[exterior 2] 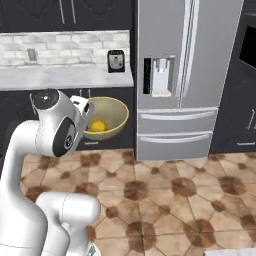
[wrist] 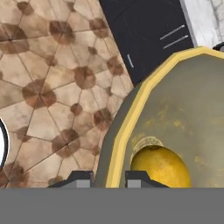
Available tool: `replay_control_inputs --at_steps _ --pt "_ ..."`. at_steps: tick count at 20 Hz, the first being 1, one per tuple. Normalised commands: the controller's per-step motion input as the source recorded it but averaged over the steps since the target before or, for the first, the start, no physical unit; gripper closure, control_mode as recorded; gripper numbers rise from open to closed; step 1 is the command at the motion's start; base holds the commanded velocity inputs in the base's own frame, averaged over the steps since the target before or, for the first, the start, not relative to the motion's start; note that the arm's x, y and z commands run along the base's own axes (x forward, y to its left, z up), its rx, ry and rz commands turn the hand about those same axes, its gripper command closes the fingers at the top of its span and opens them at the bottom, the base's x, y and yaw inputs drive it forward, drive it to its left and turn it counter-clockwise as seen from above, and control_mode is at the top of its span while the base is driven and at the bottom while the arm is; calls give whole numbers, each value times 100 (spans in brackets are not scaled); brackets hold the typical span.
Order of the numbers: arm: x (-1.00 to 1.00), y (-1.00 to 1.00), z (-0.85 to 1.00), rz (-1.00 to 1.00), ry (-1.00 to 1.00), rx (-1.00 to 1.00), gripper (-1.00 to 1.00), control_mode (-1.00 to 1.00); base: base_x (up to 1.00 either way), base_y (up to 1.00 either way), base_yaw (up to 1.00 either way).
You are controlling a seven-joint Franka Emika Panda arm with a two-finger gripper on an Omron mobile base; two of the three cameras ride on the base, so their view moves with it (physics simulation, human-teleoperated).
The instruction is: Pick the lemon from the sink and place it in the bowl. Then pick the bowl and place it in the microwave. Then close the microwave door and press the start button.
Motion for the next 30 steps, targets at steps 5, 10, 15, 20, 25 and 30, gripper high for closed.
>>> replay_control_inputs --at_steps 5,10,15,20,25,30 --pt "0 0 0 0 0 0 100 100 94 0 -65" --pt "0 0 0 0 0 0 100 100 64 0 -74" --pt "0 0 0 0 0 0 100 100 62 0 -75" --pt "0 0 0 0 0 0 100 100 70 0 -72" --pt "0 0 0 0 0 0 100 100 92 0 -63" --pt "0 0 0 0 0 0 100 100 100 9 -46"
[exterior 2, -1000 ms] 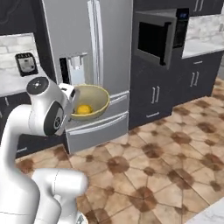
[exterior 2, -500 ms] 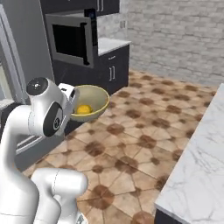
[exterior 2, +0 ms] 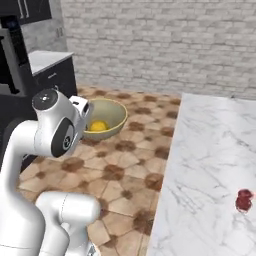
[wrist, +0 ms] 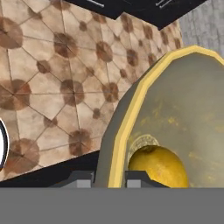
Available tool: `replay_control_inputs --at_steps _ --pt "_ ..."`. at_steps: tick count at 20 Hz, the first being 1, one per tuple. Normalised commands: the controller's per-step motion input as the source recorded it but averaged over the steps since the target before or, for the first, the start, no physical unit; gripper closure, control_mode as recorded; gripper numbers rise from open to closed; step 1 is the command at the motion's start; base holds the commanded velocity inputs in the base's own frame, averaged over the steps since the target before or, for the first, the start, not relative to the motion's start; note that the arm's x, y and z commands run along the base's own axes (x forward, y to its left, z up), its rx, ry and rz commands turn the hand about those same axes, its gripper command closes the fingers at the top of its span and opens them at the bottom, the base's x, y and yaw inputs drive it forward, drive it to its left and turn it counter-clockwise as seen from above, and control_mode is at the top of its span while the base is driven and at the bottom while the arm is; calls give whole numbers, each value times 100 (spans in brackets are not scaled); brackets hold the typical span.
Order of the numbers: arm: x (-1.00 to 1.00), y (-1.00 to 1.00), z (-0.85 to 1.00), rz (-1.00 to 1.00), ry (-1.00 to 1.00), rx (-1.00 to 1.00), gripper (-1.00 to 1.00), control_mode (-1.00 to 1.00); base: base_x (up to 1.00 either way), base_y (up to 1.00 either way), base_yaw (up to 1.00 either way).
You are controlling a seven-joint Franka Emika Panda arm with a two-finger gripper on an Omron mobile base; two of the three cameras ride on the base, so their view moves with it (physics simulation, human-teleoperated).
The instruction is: Pick the lemon from the sink and place it in the bowl. Then pick the bowl and place it in the microwave. Then close the microwave door and press the start button.
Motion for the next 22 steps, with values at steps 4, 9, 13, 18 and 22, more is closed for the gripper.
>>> replay_control_inputs --at_steps 4,9,13,18,22 --pt "0 0 0 0 0 0 100 100 100 47 -31" --pt "0 0 0 0 0 0 100 100 100 55 -23" --pt "0 0 0 0 0 0 100 100 100 19 -3" --pt "0 0 0 0 0 0 100 100 100 0 45" --pt "0 0 0 0 0 0 100 100 63 2 80"
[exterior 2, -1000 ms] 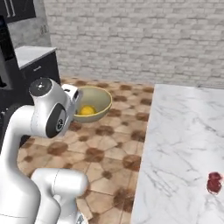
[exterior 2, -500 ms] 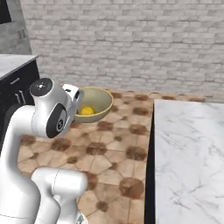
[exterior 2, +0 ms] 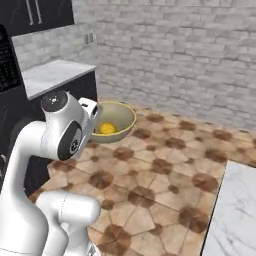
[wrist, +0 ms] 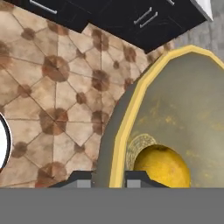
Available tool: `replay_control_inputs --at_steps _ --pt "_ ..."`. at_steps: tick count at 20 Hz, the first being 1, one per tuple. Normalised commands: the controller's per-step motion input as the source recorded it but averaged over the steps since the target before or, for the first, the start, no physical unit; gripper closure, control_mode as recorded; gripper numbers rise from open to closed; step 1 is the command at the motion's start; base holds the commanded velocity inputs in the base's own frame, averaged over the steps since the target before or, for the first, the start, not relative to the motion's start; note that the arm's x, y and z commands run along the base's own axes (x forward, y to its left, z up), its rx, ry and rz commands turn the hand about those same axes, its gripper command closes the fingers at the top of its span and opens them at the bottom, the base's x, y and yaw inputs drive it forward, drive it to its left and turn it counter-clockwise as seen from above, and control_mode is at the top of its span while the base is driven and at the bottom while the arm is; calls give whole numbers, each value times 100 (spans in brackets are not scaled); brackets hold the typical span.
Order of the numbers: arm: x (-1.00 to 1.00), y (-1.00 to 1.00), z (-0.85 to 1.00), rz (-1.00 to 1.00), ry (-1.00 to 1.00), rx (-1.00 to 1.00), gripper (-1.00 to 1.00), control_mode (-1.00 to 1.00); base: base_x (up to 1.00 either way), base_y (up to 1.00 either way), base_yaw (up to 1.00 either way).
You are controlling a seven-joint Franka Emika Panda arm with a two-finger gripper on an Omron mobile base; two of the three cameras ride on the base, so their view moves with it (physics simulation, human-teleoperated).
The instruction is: Pick the lemon from the sink and place it in the bowl. Then pick the bowl and place it in the microwave. Then close the microwave door and press the start button.
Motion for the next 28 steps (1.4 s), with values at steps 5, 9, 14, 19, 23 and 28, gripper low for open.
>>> replay_control_inputs --at_steps 5,9,14,19,23,28 --pt "0 0 0 0 0 0 100 100 80 2 76" --pt "0 0 0 0 0 0 100 100 96 0 68" --pt "0 0 0 0 0 0 100 100 94 0 68" --pt "0 0 0 0 0 0 100 100 44 0 66" --pt "0 0 0 0 0 0 100 100 11 0 60" --pt "0 0 0 0 0 0 100 100 50 -10 46"
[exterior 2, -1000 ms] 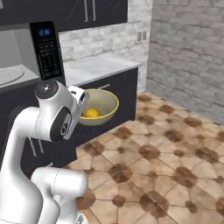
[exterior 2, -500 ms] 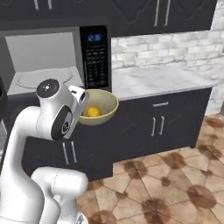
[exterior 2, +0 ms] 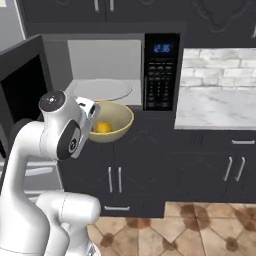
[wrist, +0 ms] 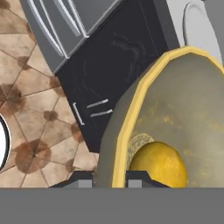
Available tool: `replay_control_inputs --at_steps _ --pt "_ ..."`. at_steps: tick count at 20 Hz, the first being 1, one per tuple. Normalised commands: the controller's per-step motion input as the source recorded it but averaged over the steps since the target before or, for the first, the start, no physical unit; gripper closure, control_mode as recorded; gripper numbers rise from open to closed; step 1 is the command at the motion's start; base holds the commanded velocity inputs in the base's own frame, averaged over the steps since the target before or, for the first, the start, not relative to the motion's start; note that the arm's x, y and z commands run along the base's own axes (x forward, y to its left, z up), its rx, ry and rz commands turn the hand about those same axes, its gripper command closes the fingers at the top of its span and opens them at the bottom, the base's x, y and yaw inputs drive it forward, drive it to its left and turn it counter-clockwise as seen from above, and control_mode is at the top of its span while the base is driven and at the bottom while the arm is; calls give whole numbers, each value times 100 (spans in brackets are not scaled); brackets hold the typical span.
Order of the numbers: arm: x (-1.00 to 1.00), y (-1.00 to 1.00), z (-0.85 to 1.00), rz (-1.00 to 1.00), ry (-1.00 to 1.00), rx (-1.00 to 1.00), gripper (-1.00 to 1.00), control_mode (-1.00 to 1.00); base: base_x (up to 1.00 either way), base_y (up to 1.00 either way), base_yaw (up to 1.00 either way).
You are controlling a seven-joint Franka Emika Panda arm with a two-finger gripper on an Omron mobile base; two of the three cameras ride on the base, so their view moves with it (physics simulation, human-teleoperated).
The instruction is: Pick the lemon from the sink and place it in the bowl. Then pick the bowl and place it in the microwave. Then close the microwave door and press the start button.
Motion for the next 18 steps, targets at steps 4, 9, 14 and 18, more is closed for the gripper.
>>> replay_control_inputs --at_steps 4,9,14,18 --pt "0 0 0 0 0 0 100 100 46 -3 34" --pt "0 0 0 0 0 0 100 100 34 -21 13" --pt "0 0 0 0 0 0 100 100 57 -3 0" --pt "0 0 0 0 0 0 100 100 10 -7 0"
